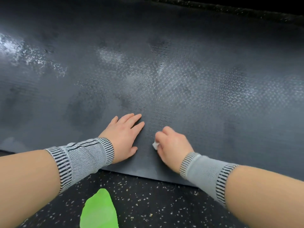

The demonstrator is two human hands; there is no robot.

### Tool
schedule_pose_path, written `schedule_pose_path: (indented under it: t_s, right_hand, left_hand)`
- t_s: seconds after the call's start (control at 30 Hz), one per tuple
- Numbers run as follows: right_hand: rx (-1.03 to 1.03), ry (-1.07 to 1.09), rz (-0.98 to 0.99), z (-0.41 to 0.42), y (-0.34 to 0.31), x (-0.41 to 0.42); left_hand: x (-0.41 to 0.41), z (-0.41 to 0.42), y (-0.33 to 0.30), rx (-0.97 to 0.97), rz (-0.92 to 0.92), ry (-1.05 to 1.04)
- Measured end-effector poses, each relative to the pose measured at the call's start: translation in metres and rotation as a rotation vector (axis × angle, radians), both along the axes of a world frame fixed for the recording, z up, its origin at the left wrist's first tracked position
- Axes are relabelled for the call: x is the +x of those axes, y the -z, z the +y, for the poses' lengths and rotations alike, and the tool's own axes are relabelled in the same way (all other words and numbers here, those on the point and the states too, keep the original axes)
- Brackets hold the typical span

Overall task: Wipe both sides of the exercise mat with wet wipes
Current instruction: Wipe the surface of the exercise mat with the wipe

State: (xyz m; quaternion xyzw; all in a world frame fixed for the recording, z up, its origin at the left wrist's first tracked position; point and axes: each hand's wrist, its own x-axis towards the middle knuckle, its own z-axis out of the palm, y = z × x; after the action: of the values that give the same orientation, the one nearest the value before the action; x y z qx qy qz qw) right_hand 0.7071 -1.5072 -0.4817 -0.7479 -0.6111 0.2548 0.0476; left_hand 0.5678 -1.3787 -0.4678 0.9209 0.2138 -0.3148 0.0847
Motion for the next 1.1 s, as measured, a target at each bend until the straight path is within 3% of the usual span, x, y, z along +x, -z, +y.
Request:
schedule_pose_path:
  t_s: [0.1,0.17,0.23,0.3,0.4,0.5,0.57,0.63,0.73,0.83,0.9,1.0,1.1]
  right_hand:
    - [-0.150,-0.325,0.125,-0.024,-0.004,-0.037]
    - [-0.220,-0.463,0.105,-0.038,-0.005,-0.016]
    - [-0.270,-0.464,0.080,-0.042,-0.004,0.016]
    - [-0.223,-0.313,0.001,-0.038,-0.006,0.038]
    - [-0.207,-0.216,-0.067,-0.025,-0.006,0.007]
    - [-0.280,-0.436,0.077,-0.031,-0.009,-0.049]
    - [-0.313,-0.519,0.118,-0.039,-0.010,-0.045]
    - [-0.306,-0.456,0.058,-0.038,-0.008,-0.016]
    - [-0.189,-0.159,-0.070,-0.008,-0.005,0.022]
    - [-0.093,0.059,-0.042,0.026,-0.001,0.003]
    - [-0.124,-0.065,0.014,0.031,-0.001,-0.039]
    - [-0.202,-0.426,0.134,0.013,-0.008,-0.082]
    - [-0.293,-0.581,0.101,0.001,-0.008,-0.046]
  left_hand:
    - [-0.002,0.001,-0.001,-0.004,0.008,0.017]
    - [-0.008,0.001,-0.001,-0.001,0.015,0.021]
    - [-0.016,0.000,-0.001,0.007,0.033,0.011]
    - [-0.023,-0.001,-0.001,0.009,0.038,-0.005]
    - [-0.026,-0.001,0.000,0.013,0.035,-0.017]
    - [-0.028,0.001,-0.003,0.016,0.032,-0.033]
    - [-0.031,0.004,-0.005,0.022,0.038,-0.040]
    - [-0.039,0.007,-0.005,0.037,0.050,-0.064]
    - [-0.052,0.013,-0.004,0.048,0.066,-0.112]
    - [-0.055,0.013,-0.004,0.040,0.068,-0.141]
    - [-0.053,0.015,-0.006,0.039,0.071,-0.136]
    - [-0.052,0.020,-0.008,0.046,0.049,-0.152]
    - [-0.057,0.026,-0.006,0.049,0.044,-0.183]
